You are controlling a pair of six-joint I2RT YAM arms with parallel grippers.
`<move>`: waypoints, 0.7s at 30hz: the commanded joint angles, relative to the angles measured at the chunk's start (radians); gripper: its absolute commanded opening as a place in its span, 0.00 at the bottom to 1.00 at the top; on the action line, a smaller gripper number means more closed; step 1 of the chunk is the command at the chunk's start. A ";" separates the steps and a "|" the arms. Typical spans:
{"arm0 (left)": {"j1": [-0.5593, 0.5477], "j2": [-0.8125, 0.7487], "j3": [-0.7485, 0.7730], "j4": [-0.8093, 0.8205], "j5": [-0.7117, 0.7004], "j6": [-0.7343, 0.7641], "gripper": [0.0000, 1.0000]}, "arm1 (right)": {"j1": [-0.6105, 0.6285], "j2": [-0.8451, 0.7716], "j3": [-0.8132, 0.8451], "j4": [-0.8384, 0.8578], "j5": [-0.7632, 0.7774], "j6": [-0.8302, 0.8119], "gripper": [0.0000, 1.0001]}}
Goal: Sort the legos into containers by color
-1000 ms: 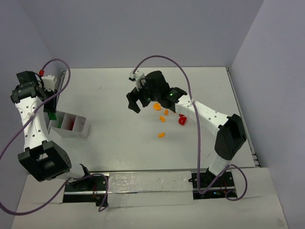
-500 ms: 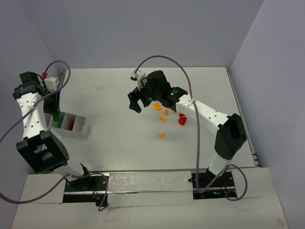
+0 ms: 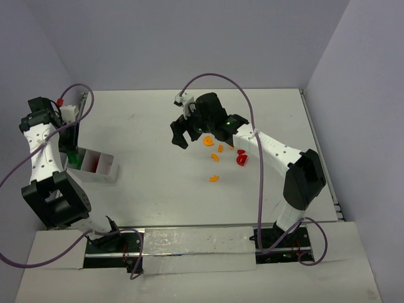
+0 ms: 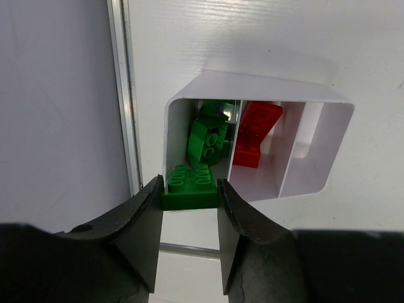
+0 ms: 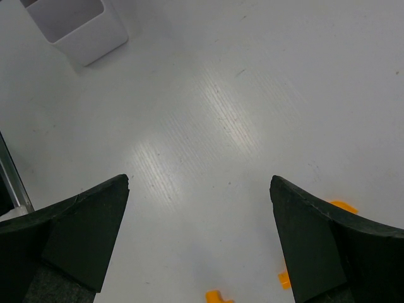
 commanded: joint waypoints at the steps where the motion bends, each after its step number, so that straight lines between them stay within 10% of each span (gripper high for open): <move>1: 0.007 -0.005 -0.001 0.032 -0.008 0.016 0.50 | -0.010 0.006 0.011 0.015 -0.010 0.002 1.00; 7: 0.006 -0.008 0.046 0.011 0.044 0.006 0.80 | -0.010 0.004 0.010 0.015 -0.009 0.009 1.00; 13: -0.010 -0.009 0.226 -0.054 0.172 -0.035 0.88 | -0.020 -0.010 0.013 0.001 0.001 0.018 1.00; 21: -0.374 -0.124 0.313 0.075 0.096 -0.095 0.99 | -0.186 -0.110 -0.113 -0.128 0.028 -0.012 1.00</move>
